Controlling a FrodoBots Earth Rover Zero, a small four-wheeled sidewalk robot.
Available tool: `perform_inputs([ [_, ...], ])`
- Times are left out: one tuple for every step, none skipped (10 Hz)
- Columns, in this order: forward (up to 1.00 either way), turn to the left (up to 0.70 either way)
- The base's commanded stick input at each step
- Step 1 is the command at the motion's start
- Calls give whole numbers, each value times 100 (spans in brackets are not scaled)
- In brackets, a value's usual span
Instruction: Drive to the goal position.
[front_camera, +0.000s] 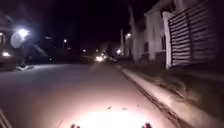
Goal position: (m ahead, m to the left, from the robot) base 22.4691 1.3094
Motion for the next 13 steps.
perform_inputs([
  [85, 0],
  [85, 0],
  [85, 0],
  [85, 0],
  [85, 0],
  [85, 0],
  [85, 0],
  [85, 0],
  [85, 0],
  [85, 0],
  [85, 0],
  [85, 0],
  [85, 0],
])
